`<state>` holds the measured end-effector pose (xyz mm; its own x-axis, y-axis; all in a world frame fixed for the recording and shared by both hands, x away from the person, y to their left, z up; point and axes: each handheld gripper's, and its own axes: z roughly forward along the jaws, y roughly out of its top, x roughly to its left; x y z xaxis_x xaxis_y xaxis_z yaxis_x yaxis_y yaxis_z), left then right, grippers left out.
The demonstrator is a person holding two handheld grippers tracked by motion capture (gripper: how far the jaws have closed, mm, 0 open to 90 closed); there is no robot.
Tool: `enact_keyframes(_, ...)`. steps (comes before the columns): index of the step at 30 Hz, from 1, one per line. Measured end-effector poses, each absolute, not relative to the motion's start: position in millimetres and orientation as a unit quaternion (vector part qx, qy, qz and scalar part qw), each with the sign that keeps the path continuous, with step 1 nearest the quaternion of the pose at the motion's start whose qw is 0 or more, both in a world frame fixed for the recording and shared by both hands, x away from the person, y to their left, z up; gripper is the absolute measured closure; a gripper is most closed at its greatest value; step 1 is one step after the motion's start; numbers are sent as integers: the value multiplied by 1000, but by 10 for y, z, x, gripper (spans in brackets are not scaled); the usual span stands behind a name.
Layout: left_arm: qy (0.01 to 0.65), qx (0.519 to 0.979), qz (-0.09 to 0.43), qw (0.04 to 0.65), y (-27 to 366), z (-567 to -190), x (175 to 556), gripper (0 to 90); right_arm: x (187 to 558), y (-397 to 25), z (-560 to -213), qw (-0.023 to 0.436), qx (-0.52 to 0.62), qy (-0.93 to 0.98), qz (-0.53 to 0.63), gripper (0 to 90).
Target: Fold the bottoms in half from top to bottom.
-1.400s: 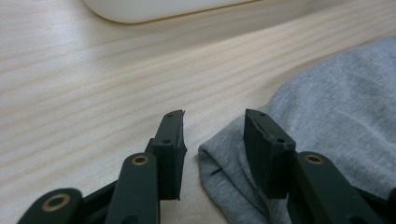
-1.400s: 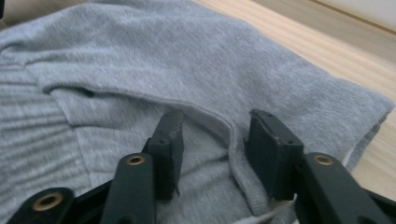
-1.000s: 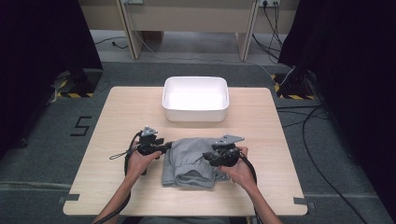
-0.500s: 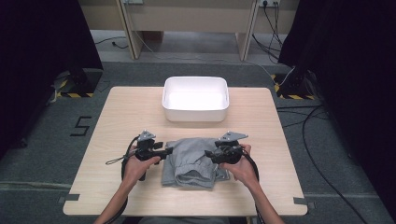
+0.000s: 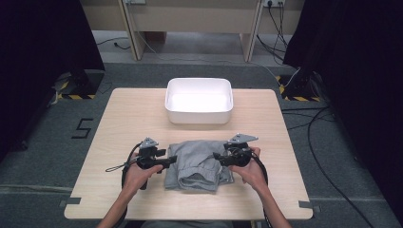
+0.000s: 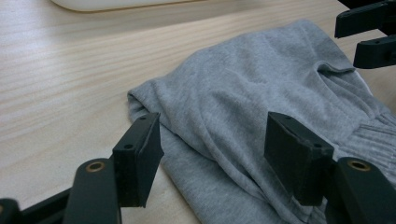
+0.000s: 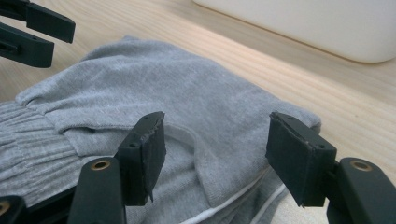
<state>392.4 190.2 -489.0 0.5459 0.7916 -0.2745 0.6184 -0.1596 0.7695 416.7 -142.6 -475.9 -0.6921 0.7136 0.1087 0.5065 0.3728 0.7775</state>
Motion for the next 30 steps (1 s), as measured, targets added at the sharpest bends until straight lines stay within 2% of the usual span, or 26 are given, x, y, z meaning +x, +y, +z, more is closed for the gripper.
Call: enact_keyframes(30, 426, 781, 88, 449, 1616, -4794, 3582, 298, 4118, -1415, -4824, 115, 372, 826, 408, 368)
